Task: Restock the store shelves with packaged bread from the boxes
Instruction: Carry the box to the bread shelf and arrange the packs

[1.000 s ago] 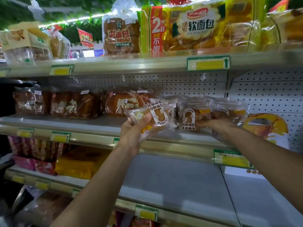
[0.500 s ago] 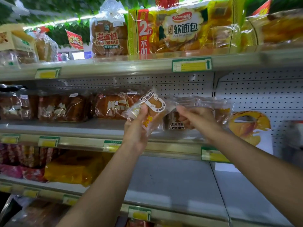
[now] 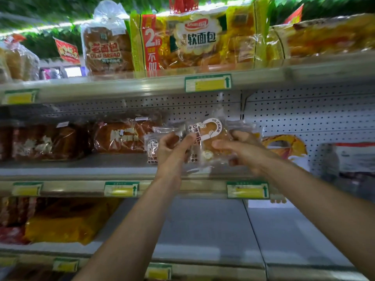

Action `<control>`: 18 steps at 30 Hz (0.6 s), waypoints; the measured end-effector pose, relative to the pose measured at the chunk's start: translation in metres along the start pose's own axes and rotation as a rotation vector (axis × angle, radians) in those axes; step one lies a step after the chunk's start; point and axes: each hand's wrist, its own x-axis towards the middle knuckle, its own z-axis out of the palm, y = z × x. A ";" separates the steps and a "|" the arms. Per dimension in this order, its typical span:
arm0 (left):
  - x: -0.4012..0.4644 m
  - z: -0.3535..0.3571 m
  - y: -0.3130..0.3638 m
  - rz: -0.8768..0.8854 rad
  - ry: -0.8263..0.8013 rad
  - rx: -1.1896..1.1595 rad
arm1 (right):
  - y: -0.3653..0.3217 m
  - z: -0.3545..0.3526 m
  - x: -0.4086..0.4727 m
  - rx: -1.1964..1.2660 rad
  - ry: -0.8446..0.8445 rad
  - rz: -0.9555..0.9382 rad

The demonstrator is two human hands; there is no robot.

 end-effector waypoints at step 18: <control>0.079 0.007 -0.022 0.576 -0.363 1.749 | -0.007 -0.114 0.054 -0.703 0.000 0.078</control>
